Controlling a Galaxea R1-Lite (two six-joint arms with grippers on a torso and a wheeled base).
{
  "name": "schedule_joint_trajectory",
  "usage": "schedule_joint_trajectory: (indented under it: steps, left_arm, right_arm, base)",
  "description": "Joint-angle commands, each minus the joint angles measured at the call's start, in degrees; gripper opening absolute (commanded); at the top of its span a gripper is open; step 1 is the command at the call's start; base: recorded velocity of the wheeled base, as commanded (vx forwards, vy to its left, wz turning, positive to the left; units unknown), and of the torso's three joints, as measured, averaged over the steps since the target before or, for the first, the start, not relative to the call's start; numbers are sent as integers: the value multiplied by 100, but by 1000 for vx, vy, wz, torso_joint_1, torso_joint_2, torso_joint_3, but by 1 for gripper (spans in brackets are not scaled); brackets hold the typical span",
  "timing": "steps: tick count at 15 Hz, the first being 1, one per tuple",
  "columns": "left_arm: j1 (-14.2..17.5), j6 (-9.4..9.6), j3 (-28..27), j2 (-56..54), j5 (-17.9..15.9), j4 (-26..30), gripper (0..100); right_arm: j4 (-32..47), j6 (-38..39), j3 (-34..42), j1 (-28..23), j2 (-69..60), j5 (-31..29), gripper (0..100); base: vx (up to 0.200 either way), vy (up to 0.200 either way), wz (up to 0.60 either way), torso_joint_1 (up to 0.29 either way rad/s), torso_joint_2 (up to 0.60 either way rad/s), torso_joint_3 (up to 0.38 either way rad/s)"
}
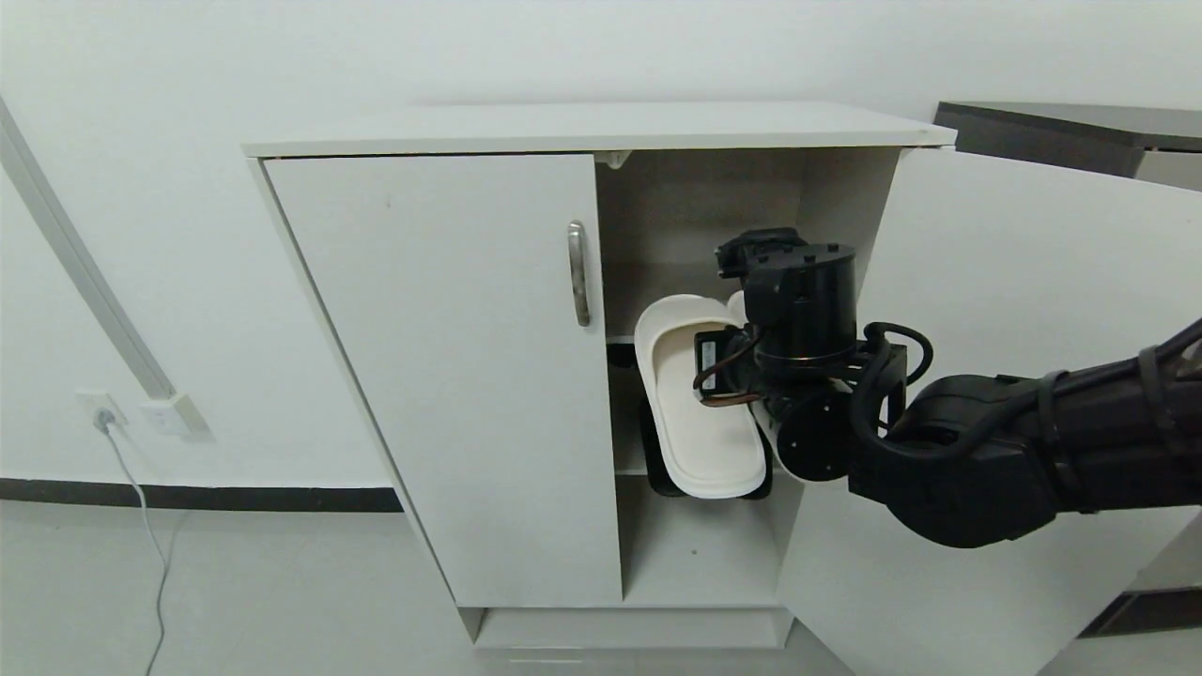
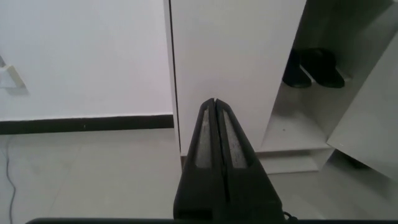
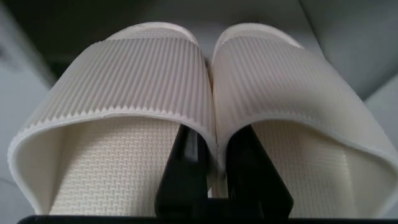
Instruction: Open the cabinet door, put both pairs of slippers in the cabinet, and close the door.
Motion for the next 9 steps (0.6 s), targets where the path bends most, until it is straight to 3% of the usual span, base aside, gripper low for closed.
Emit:
schedule_joint_trajectory:
  steps: [1, 7, 9]
  left_arm:
    - [4, -2, 2, 7, 1, -1, 0]
    - [4, -2, -7, 7, 1, -1, 0]
    - [4, -2, -7, 7, 1, -1, 0]
  right_arm:
    - [-9, -1, -1, 0, 32, 4, 0]
    - [-18, 17, -1, -35, 84, 4, 0]
    - [52, 8, -19, -79, 93, 39, 0]
  base:
    - [200, 0, 0, 2, 2, 7]
    - [200, 0, 0, 1, 5, -1]
    - [0, 0, 0, 0, 0, 0]
